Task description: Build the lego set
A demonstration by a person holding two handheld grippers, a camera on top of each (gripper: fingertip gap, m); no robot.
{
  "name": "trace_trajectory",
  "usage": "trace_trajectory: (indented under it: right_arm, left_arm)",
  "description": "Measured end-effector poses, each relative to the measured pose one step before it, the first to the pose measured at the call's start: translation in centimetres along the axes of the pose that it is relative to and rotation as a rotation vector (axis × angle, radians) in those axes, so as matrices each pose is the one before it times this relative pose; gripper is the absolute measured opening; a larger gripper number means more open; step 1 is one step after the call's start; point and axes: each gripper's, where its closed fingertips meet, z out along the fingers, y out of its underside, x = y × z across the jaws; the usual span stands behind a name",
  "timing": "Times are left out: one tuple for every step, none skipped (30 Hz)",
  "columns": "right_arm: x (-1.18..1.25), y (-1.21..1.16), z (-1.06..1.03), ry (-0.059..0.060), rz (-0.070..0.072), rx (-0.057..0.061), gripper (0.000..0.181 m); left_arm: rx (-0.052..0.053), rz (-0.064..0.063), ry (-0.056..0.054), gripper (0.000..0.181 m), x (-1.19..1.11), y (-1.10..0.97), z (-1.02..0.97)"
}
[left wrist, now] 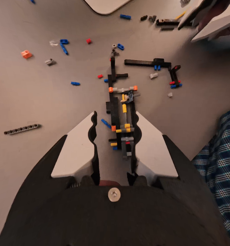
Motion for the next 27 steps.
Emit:
trace_trajectory:
  right_arm:
    - [-0.017, -0.11, -0.016, 0.0024, -0.0045, 0.0065, 0.025]
    - [-0.053, -0.15, -0.026, -0.0019, 0.001, 0.0102, 0.026]
    - [0.042, -0.127, -0.049, 0.0021, 0.0039, 0.0089, 0.027]
    - [0.118, -0.022, -0.045, 0.0058, 0.0007, 0.0043, 0.028]
    - [0.144, 0.144, -0.004, 0.0048, -0.0016, -0.004, 0.028]
    - [0.152, 0.247, 0.003, 0.0038, 0.002, -0.0109, 0.029]
    - [0.212, 0.215, -0.007, 0.0087, 0.0038, -0.0107, 0.031]
    - [0.08, 0.247, -0.007, 0.0034, 0.0043, -0.0166, 0.034]
    - [-0.014, 0.363, 0.0, 0.004, -0.0012, -0.0303, 0.04]
    - [-0.073, 0.322, -0.058, 0.0148, -0.0203, -0.0314, 0.045]
    - [-0.264, 0.266, -0.074, 0.0093, -0.0275, -0.0261, 0.044]
    - [-0.436, 0.385, -0.019, -0.0037, -0.0169, -0.0299, 0.041]
    - [-0.478, 0.431, 0.031, -0.0065, -0.0138, -0.0251, 0.039]
    - [-0.473, 0.385, 0.055, -0.0045, -0.0117, -0.0157, 0.035]
    - [-0.405, 0.391, 0.101, -0.0033, -0.0037, -0.0144, 0.034]
    - [-0.367, 0.409, 0.127, -0.0019, -0.0036, -0.0159, 0.033]
    - [-0.306, 0.352, 0.15, 0.0013, -0.0078, -0.0152, 0.032]
    - [-0.217, 0.294, 0.19, 0.0057, -0.0078, -0.0163, 0.031]
    - [-0.077, 0.225, 0.224, 0.0112, -0.0075, -0.0164, 0.027]
    - [-0.046, 0.175, 0.276, 0.01, -0.0094, -0.0158, 0.024]
    - [-0.107, 0.144, 0.294, 0.002, -0.0097, -0.0164, 0.021]
    - [-0.047, 0.083, 0.264, 0.0044, -0.0087, -0.0138, 0.017]
    - [0.143, 0.085, 0.215, 0.0151, -0.004, -0.0123, 0.01]
    - [0.15, 0.138, 0.211, 0.0117, -0.0031, -0.0128, 0.005]
    - [0.033, 0.07, 0.16, 0.0013, -0.0006, -0.0063, 0.005]
    - [-0.074, -0.072, 0.085, -0.0078, 0.003, 0.0009, 0.005]
    - [-0.046, -0.12, 0.053, -0.0075, 0.0067, 0.0021, 0.004]
  left_arm:
    - [0.0341, -0.0236, 0.0082, 0.051, 0.074, 0.177, -0.648]
    - [0.0165, -0.028, 0.0219, 0.05, 0.24, 0.47, -0.552]
    - [0.0001, -0.0112, -0.0039, 0.05, -0.105, 0.74, -0.433]
    - [-0.0129, 0.0066, -0.018, 0.05, -0.231, 0.938, -0.375]
    - [-0.0177, 0.0057, -0.0107, 0.051, -0.069, 0.939, -0.26]
    - [-0.0103, -0.0002, -0.0061, 0.052, 0.044, 0.731, -0.195]
    - [0.0011, 0.0016, -0.0089, 0.053, 0.064, 0.456, -0.157]
    - [0.0092, 0.0041, -0.0044, 0.053, 0.194, 0.215, -0.14]
    - [0.004, 0.0029, -0.0045, 0.053, 0.186, 0.179, -0.105]
    - [0.0012, 0.0059, -0.0158, 0.053, -0.021, 0.121, -0.077]
    - [0.0027, 0.0102, -0.0173, 0.053, -0.03, 0.037, -0.027]
    - [0.0036, 0.0131, -0.012, 0.052, 0.083, -0.069, 0.02]
    - [0.0059, 0.0164, -0.0142, 0.05, 0.087, -0.187, 0.026]
    - [0.0048, 0.0166, -0.0105, 0.049, 0.117, -0.23, 0.059]
    - [-0.0013, 0.0109, -0.0046, 0.049, 0.162, -0.15, 0.121]
    - [-0.0026, 0.0061, -0.0012, 0.049, 0.154, -0.108, 0.165]
    - [0.0056, 0.0051, 0.0005, 0.05, 0.185, -0.183, 0.159]
    - [0.0081, 0.0032, 0.0022, 0.05, 0.18, -0.194, 0.155]
    - [0.001, 0.0017, 0.0008, 0.05, 0.139, -0.063, 0.187]
    - [-0.0039, 0.0049, -0.0021, 0.051, 0.093, 0.006, 0.178]
    - [0.0003, 0.0084, -0.0048, 0.051, 0.093, -0.076, 0.132]
    - [0.0054, 0.008, -0.0074, 0.052, 0.06, -0.217, 0.079]
    - [0.0086, 0.0091, -0.0041, 0.052, 0.139, -0.313, 0.036]
    - [0.0085, 0.0086, -0.0039, 0.052, 0.124, -0.36, 0.024]
    - [0.007, 0.0081, -0.0049, 0.053, 0.071, -0.376, 0.065]
    - [0.0059, 0.0084, -0.0009, 0.054, 0.102, -0.373, 0.098]
    - [0.0068, 0.0085, 0.0021, 0.055, 0.121, -0.367, 0.131]
